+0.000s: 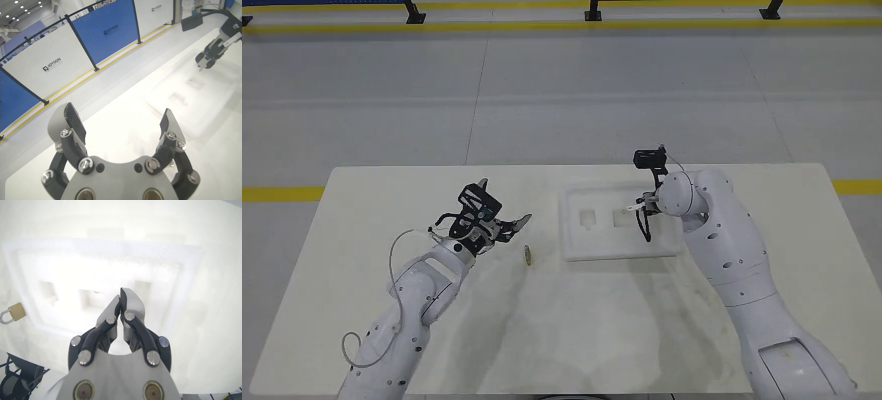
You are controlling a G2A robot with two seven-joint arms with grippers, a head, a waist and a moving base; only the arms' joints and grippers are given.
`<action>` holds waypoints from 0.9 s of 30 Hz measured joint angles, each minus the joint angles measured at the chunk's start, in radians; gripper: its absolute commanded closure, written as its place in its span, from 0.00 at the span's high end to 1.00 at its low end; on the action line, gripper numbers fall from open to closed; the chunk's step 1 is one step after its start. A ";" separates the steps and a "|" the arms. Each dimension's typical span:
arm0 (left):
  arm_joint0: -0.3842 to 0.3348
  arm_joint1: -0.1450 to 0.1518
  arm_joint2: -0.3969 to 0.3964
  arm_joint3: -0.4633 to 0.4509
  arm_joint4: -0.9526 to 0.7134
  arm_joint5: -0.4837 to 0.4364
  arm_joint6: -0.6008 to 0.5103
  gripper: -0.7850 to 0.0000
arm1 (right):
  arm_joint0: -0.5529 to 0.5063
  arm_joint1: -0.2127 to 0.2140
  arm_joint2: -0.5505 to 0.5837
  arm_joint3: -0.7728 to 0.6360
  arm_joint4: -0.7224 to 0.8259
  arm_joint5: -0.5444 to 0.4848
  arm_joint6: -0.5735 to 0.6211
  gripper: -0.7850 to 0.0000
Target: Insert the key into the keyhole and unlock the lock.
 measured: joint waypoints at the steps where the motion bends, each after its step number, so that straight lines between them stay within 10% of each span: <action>1: -0.004 0.000 0.006 0.001 0.002 -0.003 -0.001 1.00 | -0.002 0.001 0.004 0.000 0.005 -0.003 -0.001 0.00; 18: -0.013 -0.001 0.019 0.004 -0.007 -0.025 -0.017 1.00 | -0.011 0.013 0.060 0.021 0.090 -0.074 -0.018 0.00; 27: -0.138 -0.018 0.177 0.031 0.014 -0.099 -0.159 1.00 | 0.002 0.014 0.047 0.034 0.089 -0.069 -0.016 0.00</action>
